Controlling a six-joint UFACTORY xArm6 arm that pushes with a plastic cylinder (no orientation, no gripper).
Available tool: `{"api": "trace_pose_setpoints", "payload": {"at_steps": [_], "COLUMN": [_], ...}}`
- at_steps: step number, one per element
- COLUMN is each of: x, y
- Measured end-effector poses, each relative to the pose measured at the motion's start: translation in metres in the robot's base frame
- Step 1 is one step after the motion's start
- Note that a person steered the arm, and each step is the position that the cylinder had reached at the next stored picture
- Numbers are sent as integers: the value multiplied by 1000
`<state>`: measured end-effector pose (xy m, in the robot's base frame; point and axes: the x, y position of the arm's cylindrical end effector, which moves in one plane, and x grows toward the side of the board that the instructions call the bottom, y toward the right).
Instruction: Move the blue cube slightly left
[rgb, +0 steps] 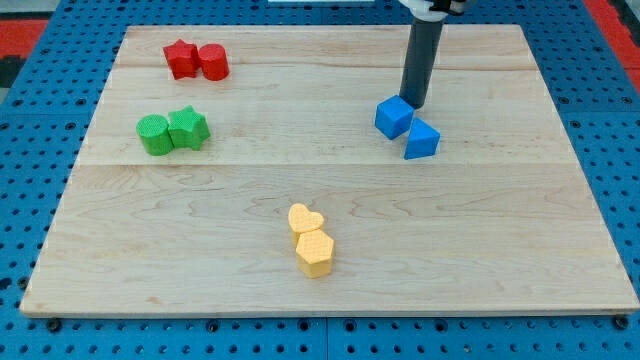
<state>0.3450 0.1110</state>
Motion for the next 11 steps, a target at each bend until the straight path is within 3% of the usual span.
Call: {"api": "trace_pose_setpoints", "payload": {"at_steps": [7,11], "x": [-3,25], "y": [10,-2]}}
